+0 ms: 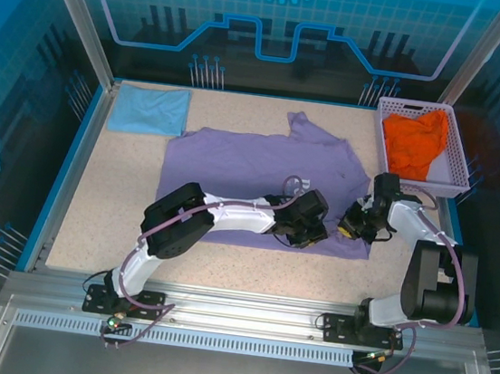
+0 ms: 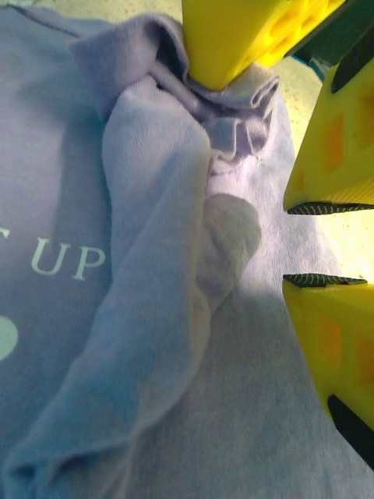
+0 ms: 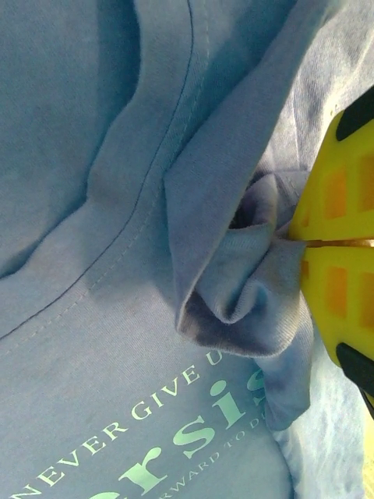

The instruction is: Fold and stack the t-shirts

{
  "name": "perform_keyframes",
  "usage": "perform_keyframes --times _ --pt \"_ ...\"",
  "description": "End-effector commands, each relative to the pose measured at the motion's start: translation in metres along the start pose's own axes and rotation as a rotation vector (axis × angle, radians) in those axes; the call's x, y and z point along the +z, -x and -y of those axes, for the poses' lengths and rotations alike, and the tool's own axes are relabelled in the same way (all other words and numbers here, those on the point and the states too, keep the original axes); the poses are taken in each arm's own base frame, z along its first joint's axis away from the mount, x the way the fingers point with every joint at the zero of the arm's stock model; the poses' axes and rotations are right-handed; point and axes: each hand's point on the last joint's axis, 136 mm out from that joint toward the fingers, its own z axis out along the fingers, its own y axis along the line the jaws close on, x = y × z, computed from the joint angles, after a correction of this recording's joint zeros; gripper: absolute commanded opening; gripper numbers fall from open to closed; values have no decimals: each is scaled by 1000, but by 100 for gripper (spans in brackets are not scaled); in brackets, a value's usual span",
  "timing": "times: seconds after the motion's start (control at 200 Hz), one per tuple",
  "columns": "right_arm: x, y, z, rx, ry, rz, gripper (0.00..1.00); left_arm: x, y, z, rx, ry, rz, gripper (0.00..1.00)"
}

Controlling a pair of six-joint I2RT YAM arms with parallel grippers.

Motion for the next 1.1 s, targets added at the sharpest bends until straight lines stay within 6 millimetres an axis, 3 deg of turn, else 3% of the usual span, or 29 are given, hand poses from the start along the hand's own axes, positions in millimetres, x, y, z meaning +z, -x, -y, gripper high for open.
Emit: perform_keyframes --times 0.0,0.875,1.095 --pt "0 -1 3 23 19 -4 9 6 5 -9 -29 62 42 29" --pt "1 -2 4 15 24 -9 8 22 16 -10 27 152 76 34" --pt "2 -4 6 16 21 -12 8 27 18 -11 34 158 72 24"
